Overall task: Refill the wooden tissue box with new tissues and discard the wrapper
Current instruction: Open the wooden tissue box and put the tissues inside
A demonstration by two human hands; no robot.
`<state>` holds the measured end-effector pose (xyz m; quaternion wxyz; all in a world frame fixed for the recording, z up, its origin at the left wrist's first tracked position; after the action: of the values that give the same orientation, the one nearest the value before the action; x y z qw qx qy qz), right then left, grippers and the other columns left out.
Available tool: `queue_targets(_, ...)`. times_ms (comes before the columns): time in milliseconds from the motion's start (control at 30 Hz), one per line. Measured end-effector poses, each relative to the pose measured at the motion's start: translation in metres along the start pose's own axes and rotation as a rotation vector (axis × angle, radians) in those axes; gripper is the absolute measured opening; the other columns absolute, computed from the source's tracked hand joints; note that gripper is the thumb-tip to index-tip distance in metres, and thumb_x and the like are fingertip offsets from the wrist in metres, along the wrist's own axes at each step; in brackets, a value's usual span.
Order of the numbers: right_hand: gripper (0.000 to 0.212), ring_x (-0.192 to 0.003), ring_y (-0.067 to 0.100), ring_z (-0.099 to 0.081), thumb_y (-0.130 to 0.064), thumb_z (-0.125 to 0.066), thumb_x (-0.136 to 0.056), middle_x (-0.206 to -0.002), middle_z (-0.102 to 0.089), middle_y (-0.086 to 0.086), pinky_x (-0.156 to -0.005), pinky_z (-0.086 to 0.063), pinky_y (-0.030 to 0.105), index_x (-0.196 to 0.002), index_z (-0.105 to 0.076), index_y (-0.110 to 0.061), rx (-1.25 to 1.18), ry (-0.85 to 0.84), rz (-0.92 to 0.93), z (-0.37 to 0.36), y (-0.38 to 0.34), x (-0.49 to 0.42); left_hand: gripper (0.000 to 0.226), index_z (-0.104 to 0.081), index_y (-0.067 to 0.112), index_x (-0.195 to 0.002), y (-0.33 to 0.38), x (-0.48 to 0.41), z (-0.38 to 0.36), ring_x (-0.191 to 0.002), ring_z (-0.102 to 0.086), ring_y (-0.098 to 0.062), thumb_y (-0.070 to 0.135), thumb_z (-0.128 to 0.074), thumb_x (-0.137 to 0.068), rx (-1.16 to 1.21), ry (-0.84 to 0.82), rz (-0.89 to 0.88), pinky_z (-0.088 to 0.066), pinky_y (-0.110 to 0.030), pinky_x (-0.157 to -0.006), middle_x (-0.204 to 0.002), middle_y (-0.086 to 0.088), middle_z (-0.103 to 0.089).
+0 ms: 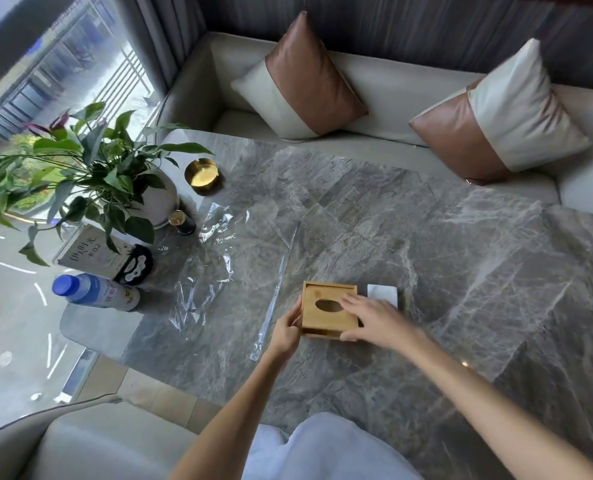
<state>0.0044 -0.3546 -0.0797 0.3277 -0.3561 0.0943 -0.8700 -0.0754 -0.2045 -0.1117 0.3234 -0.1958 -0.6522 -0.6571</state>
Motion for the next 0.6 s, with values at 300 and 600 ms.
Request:
queue_targets(300, 0.019, -0.091, 0.021, -0.072, -0.022, -0.069, -0.091, -0.1, -0.078, 0.006, -0.09, -0.057, 0.043, -0.105, -0.078, -0.013, -0.549, 0.293, -0.284, 0.096, 0.058, -0.064, 0.073, -0.038, 0.014, -0.152, 0.007, -0.002, -0.002, -0.146, -0.038, -0.02, -0.024, -0.028, -0.09, -0.06, 0.022, -0.043, -0.035, -0.037, -0.119, -0.155, -0.002, -0.044)
queue_targets(600, 0.043, -0.114, 0.007, -0.061, -0.032, -0.066, -0.094, -0.123, -0.067, -0.004, -0.081, -0.045, 0.004, -0.13, -0.065, -0.01, -0.795, 0.356, -0.244, 0.089, 0.077, -0.06, 0.079, -0.039, 0.017, -0.148, 0.038, 0.003, 0.001, -0.135, -0.046, -0.029, -0.01, -0.05, -0.074, -0.554, 0.29, -0.143, -0.044, -0.041, -0.107, -0.145, -0.003, -0.051)
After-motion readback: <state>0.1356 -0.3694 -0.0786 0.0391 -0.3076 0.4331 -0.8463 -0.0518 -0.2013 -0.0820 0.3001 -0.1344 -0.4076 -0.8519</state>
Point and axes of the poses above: each hand's wrist, its own x-axis away from the middle knuckle, its own z-axis out of the back of the hand, y = z × x, the point moved 9 cm from there along -x, towards the middle knuckle
